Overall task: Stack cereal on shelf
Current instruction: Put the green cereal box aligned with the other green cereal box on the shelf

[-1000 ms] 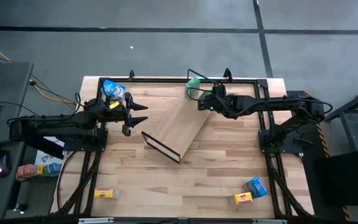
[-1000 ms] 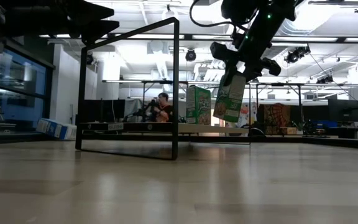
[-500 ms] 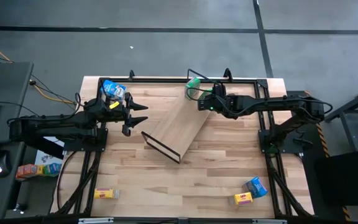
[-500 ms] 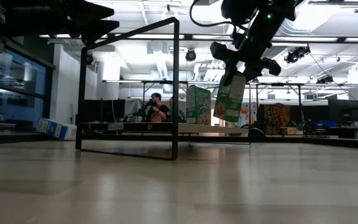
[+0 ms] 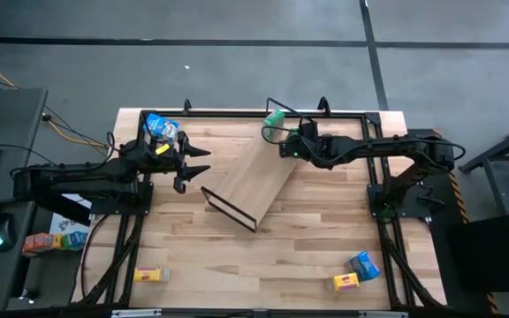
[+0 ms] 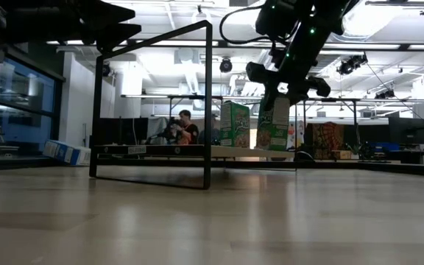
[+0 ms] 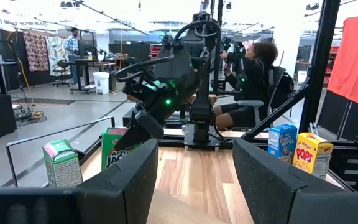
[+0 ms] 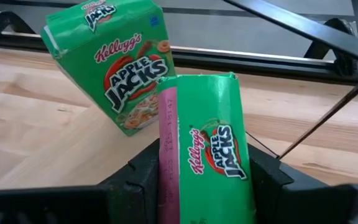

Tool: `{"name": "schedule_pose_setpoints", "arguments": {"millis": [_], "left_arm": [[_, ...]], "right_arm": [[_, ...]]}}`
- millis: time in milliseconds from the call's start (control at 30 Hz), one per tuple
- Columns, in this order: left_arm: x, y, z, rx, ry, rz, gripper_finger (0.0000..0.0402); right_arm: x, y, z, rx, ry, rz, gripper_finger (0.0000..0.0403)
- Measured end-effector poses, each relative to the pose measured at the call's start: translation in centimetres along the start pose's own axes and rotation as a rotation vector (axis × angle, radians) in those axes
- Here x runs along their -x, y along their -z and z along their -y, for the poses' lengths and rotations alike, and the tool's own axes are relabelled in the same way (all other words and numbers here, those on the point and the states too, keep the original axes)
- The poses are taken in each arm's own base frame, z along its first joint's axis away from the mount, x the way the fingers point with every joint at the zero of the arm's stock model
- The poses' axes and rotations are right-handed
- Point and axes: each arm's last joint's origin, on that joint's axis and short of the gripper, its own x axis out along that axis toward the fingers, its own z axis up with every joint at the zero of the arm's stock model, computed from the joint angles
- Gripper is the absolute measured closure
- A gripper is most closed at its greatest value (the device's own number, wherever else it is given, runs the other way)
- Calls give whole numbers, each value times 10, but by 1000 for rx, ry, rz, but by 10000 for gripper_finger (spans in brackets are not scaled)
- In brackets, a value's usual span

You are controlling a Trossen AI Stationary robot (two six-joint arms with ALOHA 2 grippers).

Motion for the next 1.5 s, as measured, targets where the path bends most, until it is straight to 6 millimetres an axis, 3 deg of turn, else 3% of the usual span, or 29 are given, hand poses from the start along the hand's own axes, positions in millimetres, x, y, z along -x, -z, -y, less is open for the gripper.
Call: {"name": "schedule_pose_setpoints", "arguments": {"millis": [200, 967, 1500], "left_arm": [[0, 0, 0, 0, 0, 0, 204], [0, 0, 0, 0, 0, -2, 204], [0, 1, 0, 1, 0, -6, 204]], "right_arm": [[0, 0, 0, 2, 1, -2, 239], [3, -3, 2, 21, 16, 37, 104], [35, -19, 8, 99, -90, 65, 100]]}}
